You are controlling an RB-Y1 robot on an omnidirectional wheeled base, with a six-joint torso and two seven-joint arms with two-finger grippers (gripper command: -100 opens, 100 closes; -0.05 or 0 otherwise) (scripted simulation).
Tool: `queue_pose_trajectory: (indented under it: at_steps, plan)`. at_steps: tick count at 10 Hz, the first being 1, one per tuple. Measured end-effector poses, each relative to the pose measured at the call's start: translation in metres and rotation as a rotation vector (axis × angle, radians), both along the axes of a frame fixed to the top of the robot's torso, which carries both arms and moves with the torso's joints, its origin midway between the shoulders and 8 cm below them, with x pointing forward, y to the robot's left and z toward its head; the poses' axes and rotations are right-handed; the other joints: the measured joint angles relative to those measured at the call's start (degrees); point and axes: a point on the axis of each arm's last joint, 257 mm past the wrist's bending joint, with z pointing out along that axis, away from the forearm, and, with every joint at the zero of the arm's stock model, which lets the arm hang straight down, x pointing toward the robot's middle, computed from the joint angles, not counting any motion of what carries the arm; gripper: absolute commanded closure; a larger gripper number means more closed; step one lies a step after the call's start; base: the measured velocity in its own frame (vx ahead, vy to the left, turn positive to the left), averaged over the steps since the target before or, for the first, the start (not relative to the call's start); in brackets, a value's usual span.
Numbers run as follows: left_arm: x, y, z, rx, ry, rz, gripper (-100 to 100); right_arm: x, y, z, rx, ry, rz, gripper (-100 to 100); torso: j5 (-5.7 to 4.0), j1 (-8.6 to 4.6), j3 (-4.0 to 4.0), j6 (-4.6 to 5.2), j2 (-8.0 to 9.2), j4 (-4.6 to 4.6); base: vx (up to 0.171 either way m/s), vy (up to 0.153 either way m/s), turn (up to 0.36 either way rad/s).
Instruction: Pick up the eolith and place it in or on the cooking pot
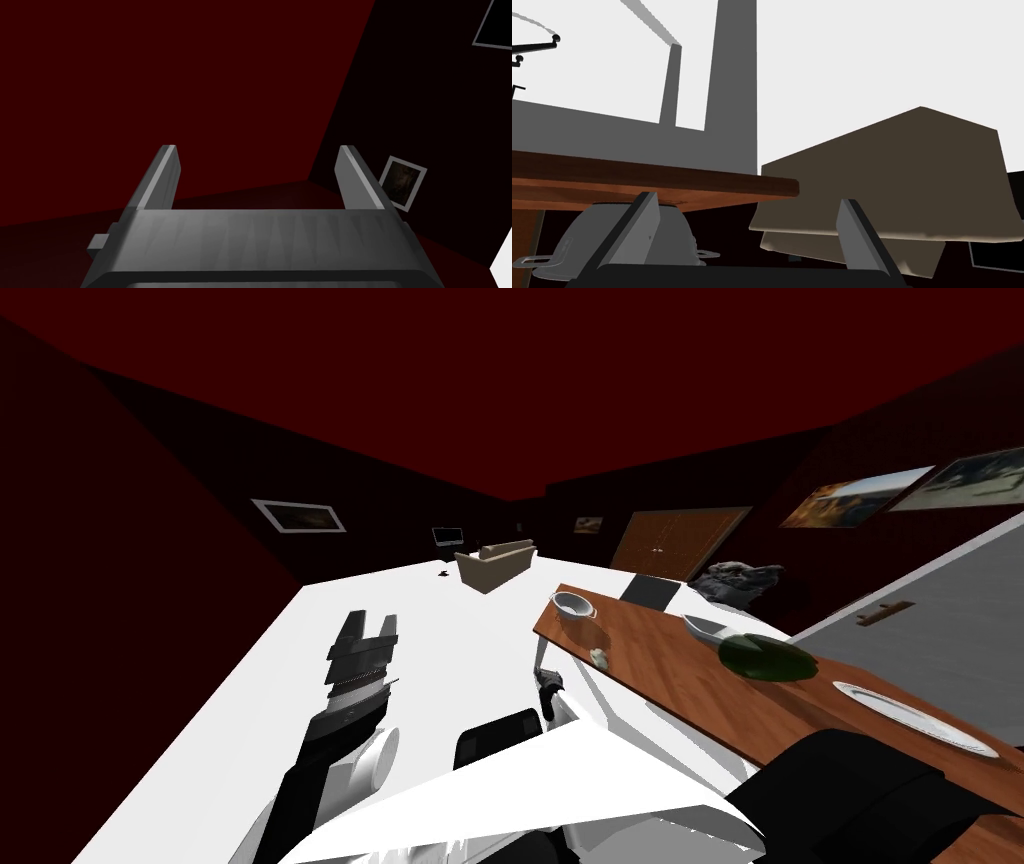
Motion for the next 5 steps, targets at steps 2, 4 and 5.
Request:
queue_pose_trajectory:
  at_steps: [2,4,5]
  plan:
    - [0.000,0.000,0.000,0.000,0.000,0.000,0,-0.012,-0.008,-0.009,-0.044,0.044,-0.014,-100,0.01,0.01,0.03,0.01,0.06,0.01,0.019,-0.002,0.044]
    - [0.000,0.000,0.000,0.000,0.000,0.000,0,-0.030,-0.018,-0.022,-0.109,0.105,-0.018,-100,0.00,-0.02,0.02,0.02,0.04,0.01,0.038,-0.016,0.068]
    - [0.000,0.000,0.000,0.000,0.000,0.000,0,-0.038,-0.026,-0.029,-0.149,0.138,-0.018,-100,-0.01,-0.07,-0.01,0.00,-0.03,0.00,0.042,-0.016,0.048]
